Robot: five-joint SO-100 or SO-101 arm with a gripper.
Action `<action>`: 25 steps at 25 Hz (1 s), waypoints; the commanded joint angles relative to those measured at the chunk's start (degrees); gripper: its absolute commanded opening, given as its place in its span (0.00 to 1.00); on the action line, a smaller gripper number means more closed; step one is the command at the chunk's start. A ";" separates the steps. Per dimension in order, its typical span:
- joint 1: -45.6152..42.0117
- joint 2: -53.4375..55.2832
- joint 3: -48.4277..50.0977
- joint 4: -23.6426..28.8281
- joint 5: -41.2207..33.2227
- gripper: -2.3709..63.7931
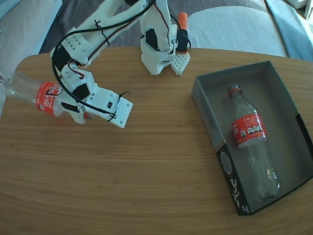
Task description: Grasp the bottles and put them in the box.
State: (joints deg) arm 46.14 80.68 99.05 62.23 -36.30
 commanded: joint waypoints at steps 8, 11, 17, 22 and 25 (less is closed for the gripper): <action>-12.30 13.71 -14.59 5.10 -0.44 0.13; -19.78 18.02 -15.91 5.45 -0.44 0.07; -35.86 23.73 -15.29 9.67 -0.35 0.03; -46.85 26.98 -15.64 11.87 -0.35 0.03; -55.63 29.00 -16.00 11.87 -0.35 0.03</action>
State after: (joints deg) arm -5.10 105.56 86.75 73.92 -36.30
